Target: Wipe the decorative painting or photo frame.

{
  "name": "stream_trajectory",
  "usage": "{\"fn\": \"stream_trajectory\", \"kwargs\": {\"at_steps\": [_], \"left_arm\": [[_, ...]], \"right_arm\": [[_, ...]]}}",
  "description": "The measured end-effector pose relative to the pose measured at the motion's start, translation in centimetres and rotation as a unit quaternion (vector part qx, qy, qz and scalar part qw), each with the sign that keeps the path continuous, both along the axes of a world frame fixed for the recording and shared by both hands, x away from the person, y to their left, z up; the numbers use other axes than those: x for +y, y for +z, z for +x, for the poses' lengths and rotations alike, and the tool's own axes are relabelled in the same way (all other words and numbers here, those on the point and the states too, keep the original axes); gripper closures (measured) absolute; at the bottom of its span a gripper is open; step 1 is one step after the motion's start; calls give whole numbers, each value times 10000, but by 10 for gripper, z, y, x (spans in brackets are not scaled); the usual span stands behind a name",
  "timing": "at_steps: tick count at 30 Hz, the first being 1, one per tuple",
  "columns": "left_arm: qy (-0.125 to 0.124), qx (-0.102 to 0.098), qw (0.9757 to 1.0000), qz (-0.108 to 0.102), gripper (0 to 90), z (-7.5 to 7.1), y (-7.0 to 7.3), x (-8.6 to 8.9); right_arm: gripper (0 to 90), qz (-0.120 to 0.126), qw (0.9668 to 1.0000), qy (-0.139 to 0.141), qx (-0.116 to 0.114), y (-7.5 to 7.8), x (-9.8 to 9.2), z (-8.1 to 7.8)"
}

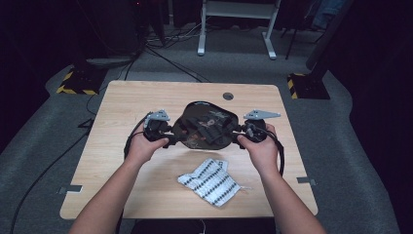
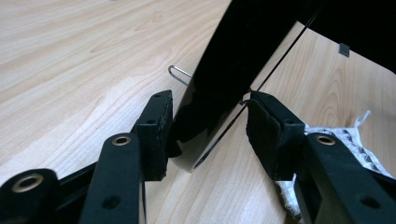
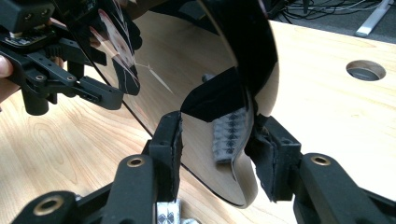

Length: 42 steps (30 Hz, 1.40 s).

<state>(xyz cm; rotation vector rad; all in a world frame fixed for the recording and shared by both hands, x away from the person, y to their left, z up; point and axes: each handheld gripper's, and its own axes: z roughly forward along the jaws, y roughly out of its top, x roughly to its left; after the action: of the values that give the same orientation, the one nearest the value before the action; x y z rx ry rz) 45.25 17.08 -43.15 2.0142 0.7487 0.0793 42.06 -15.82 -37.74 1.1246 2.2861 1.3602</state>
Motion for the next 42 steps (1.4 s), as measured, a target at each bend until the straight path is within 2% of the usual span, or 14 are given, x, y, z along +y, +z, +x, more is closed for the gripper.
{"fn": "stream_trajectory", "kwargs": {"at_steps": [12, 18, 20, 29, 32, 38, 41, 42], "left_arm": [[-170, 138, 9997, 103, 511, 9, -8, -2], [-166, 121, 9998, 42, 479, 14, -9, -3], [-116, 45, 9999, 71, 468, 15, -9, -4], [47, -259, 9997, -18, 415, 17, -15, -8], [139, -478, 9987, 85, 389, 17, -15, -12], [260, -496, 9984, 4, 382, 18, -16, -15], [353, -566, 9977, 114, 379, 18, -15, -16], [396, -487, 9980, 46, 376, 17, -15, -16]], "right_arm": [[567, 42, 9998, -88, 191, -10, -2, -1], [566, 120, 9994, -99, 304, -14, -3, -1], [560, 153, 9991, -115, 373, -15, -3, -2], [529, 342, 9987, -117, 362, -19, -5, -2], [505, 313, 9989, -109, 343, -21, -5, 0], [465, 213, 9993, -162, 261, -24, -5, 4], [438, 222, 9993, -171, 231, -24, -5, 5], [429, 225, 9993, -181, 223, -24, -5, 5]]}}
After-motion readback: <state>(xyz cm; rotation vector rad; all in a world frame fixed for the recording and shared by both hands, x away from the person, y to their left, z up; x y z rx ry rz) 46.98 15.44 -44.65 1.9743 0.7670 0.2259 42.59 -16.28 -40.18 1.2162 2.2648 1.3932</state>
